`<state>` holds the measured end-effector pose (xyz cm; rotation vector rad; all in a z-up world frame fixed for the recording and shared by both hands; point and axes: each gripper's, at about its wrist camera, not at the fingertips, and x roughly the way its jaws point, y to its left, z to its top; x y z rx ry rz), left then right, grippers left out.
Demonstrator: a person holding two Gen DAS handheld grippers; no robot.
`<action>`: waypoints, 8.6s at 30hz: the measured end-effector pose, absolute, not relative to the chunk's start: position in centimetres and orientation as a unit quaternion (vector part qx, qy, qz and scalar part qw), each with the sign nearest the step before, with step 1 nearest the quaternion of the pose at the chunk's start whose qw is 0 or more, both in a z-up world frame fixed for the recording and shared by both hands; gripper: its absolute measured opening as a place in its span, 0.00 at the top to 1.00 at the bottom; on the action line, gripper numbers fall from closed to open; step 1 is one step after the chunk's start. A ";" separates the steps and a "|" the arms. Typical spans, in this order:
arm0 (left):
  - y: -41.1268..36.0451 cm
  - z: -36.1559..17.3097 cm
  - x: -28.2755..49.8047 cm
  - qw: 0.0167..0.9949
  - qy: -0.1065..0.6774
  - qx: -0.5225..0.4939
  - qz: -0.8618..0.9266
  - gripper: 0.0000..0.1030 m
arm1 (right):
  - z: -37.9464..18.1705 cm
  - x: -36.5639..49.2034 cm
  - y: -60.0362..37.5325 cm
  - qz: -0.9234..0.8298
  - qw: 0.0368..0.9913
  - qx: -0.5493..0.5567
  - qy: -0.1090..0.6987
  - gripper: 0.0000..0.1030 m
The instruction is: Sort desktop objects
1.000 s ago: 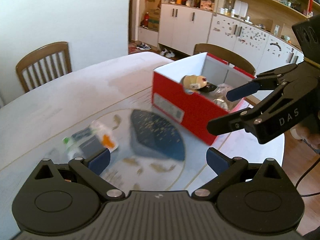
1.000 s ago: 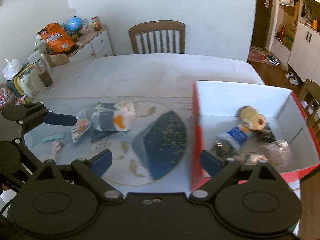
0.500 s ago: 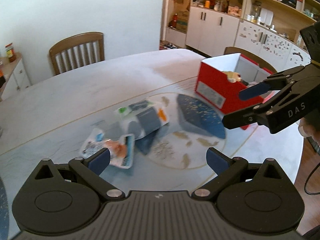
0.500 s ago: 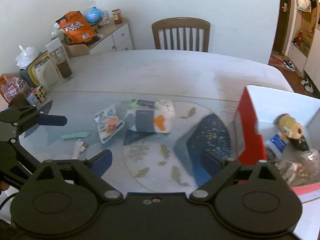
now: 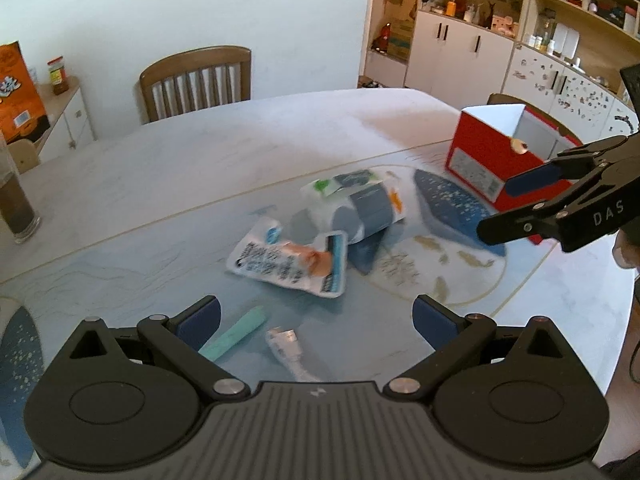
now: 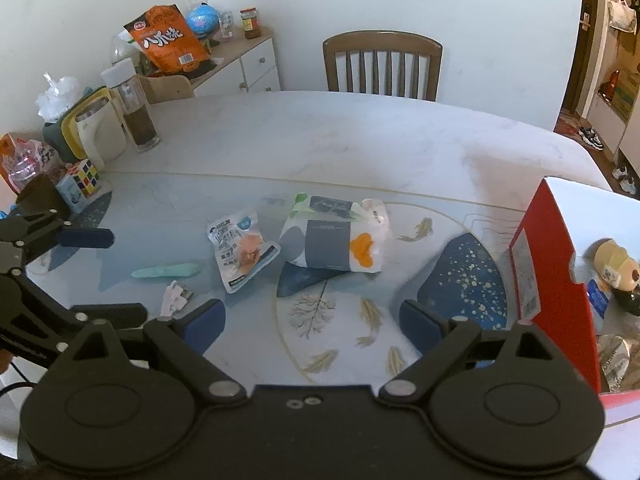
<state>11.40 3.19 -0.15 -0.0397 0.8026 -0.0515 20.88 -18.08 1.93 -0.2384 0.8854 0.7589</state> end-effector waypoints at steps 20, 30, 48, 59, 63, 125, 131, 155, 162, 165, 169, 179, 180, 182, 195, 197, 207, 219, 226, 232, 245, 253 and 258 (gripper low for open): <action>9.6 -4.9 12.8 0.907 0.420 -0.017 -0.012 0.01 | -0.4 24.2 -15.0 0.323 0.838 -0.114 0.425 0.09; 10.5 -6.3 13.7 0.902 0.430 -0.021 -0.017 0.05 | -1.8 26.4 -13.1 0.324 0.835 -0.113 0.429 0.09; 11.4 -7.7 14.8 0.893 0.447 -0.040 -0.035 0.21 | -3.9 32.8 -12.6 0.276 0.843 -0.099 0.451 0.20; 10.4 -8.1 15.0 0.895 0.445 0.009 -0.036 0.32 | -6.2 33.7 -11.8 0.278 0.826 -0.103 0.479 0.32; 10.0 -8.2 15.0 0.897 0.440 0.021 -0.041 0.42 | -6.7 33.6 -11.9 0.278 0.823 -0.096 0.485 0.37; 5.1 -0.7 12.8 0.919 0.373 -0.098 -0.086 0.93 | 3.2 23.5 -24.3 0.316 0.831 -0.057 0.453 0.72; 2.7 1.1 14.0 0.923 0.358 -0.085 -0.109 0.93 | 4.5 23.9 -26.5 0.310 0.840 -0.053 0.442 0.72; -8.8 4.1 21.6 0.922 0.334 -0.054 -0.191 0.93 | 6.6 28.4 -36.7 0.264 0.872 -0.037 0.411 0.72; -11.7 4.3 24.5 0.917 0.334 -0.065 -0.207 0.93 | 6.2 30.5 -39.7 0.255 0.872 -0.044 0.417 0.72; -13.1 4.6 25.7 0.917 0.332 -0.061 -0.214 0.93 | 6.1 31.5 -40.9 0.242 0.872 -0.053 0.421 0.72; -15.0 5.0 27.3 0.914 0.332 -0.056 -0.225 0.93 | 6.0 32.7 -42.5 0.231 0.874 -0.056 0.424 0.72; -19.5 6.3 32.3 0.909 0.332 -0.048 -0.248 0.93 | 5.9 35.3 -45.7 0.214 0.883 -0.054 0.414 0.72; -19.9 6.4 32.8 0.908 0.333 -0.048 -0.249 0.93 | 5.8 35.5 -46.0 0.213 0.883 -0.053 0.414 0.72; -20.8 6.4 33.9 0.907 0.335 -0.042 -0.251 0.93 | 5.5 35.8 -46.2 0.211 0.883 -0.055 0.415 0.72; -24.9 2.2 39.4 0.880 0.406 0.020 -0.245 0.93 | 2.0 38.0 -47.0 0.216 0.871 -0.052 0.439 0.72; -25.5 1.5 40.4 0.876 0.418 0.028 -0.239 0.93 | 1.4 38.3 -46.6 0.220 0.867 -0.055 0.444 0.72; -26.9 -1.0 43.3 0.858 0.463 0.057 -0.215 0.93 | -0.9 39.2 -45.1 0.244 0.847 -0.060 0.469 0.72; -28.1 -3.2 45.2 0.842 0.489 0.115 -0.199 0.93 | -2.4 40.0 -44.1 0.256 0.833 -0.054 0.487 0.71; -28.4 -3.8 46.3 0.834 0.500 0.133 -0.191 0.93 | -2.4 40.6 -44.1 0.255 0.830 -0.037 0.496 0.65; -28.9 -4.2 47.0 0.829 0.506 0.138 -0.196 0.93 | -1.4 40.6 -44.8 0.259 0.829 -0.043 0.494 0.44; -29.7 -5.4 47.8 0.814 0.527 0.141 -0.197 0.92 | -0.7 39.7 -46.1 0.255 0.835 -0.025 0.487 0.36; -28.4 -4.2 47.2 0.821 0.527 0.093 -0.202 0.51 | -0.4 39.0 -46.3 0.256 0.838 -0.020 0.482 0.34; -28.0 -2.5 45.9 0.832 0.507 0.076 -0.213 0.46 | 0.3 38.4 -46.1 0.258 0.841 -0.020 0.475 0.33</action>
